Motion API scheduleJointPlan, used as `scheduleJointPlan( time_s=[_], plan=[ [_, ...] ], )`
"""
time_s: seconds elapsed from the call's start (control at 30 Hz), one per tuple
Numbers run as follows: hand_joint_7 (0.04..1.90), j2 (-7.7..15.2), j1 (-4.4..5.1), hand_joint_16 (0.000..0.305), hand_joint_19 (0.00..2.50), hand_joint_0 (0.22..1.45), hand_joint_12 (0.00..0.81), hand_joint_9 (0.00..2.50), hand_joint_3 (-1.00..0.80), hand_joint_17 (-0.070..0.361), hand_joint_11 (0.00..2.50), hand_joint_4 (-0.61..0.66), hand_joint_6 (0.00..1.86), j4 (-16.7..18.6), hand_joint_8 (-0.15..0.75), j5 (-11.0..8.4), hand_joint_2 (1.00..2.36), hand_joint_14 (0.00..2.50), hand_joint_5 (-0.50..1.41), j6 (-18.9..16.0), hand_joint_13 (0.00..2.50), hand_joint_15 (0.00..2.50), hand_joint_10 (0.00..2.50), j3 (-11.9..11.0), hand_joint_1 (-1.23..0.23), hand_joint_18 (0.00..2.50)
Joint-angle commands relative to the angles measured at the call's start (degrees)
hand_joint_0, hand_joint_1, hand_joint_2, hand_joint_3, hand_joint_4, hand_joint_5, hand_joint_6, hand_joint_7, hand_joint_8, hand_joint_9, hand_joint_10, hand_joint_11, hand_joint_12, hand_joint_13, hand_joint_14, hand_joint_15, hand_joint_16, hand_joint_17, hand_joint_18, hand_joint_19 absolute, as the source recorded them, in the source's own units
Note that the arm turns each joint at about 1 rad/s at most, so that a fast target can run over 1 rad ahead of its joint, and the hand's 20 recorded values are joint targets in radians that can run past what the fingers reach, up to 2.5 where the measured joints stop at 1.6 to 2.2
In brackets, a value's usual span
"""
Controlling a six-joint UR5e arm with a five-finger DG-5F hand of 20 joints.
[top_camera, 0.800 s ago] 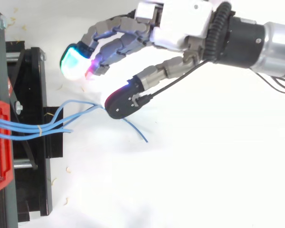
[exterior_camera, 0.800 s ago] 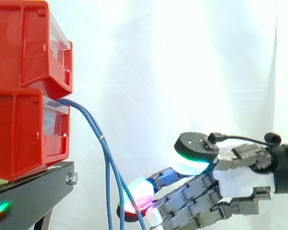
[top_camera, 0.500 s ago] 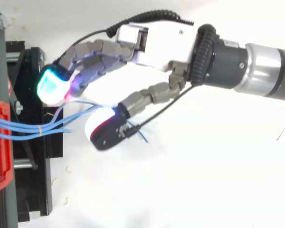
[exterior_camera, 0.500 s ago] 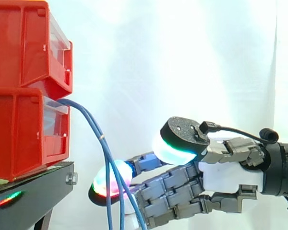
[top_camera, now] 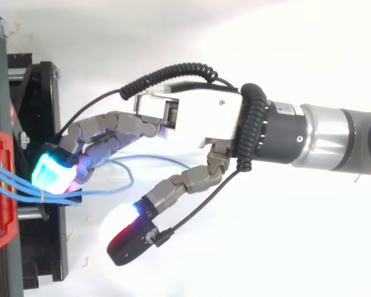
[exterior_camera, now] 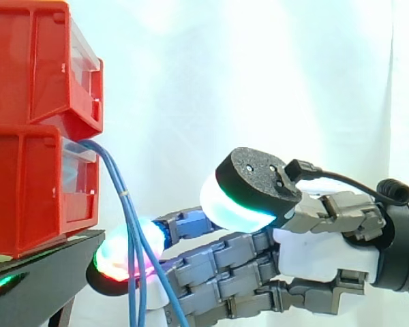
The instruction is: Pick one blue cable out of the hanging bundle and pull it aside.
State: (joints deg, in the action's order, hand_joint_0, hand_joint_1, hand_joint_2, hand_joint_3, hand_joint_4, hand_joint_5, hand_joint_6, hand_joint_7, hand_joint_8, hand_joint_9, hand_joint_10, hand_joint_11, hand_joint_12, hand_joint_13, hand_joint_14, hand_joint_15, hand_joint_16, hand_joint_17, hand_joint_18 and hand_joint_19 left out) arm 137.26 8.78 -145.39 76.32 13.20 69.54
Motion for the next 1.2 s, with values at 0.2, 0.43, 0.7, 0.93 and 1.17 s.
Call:
scheduleJointPlan(
  time_s=[0.2,0.43,0.7,0.93,1.17],
  plan=[
    [0.88,0.5,0.72,0.040,0.42,0.50,0.374,0.74,-0.50,0.090,0.55,0.27,0.50,0.8,0.305,-0.39,1.00,0.02,-0.13,-0.1,0.64,0.46,0.02,-1.3,-0.79,0.37],
    [1.00,0.5,1.07,0.038,0.43,0.53,0.366,0.78,-0.50,0.086,0.57,0.28,0.50,0.9,0.308,-0.39,1.00,0.02,-0.11,-0.4,0.66,0.48,0.02,-1.4,-0.77,0.39],
    [1.09,0.5,1.07,0.037,0.45,0.54,0.364,0.80,-0.50,0.084,0.59,0.27,0.50,0.4,0.306,-0.47,1.00,0.02,-0.09,-0.4,0.68,0.50,0.02,-2.7,-0.76,0.40],
    [1.10,0.6,1.68,0.037,0.45,0.54,0.366,0.81,-0.50,0.084,0.60,0.27,0.50,0.6,0.304,-2.67,1.00,0.02,-0.09,-1.0,0.69,0.50,0.02,-2.7,-0.76,0.41],
    [1.10,0.7,2.21,0.038,0.45,0.54,0.364,0.81,-0.50,0.085,0.61,0.27,0.50,0.5,0.308,-5.40,1.00,0.02,-0.09,-6.3,0.69,0.51,0.02,-2.7,-0.76,0.42]
  ],
)
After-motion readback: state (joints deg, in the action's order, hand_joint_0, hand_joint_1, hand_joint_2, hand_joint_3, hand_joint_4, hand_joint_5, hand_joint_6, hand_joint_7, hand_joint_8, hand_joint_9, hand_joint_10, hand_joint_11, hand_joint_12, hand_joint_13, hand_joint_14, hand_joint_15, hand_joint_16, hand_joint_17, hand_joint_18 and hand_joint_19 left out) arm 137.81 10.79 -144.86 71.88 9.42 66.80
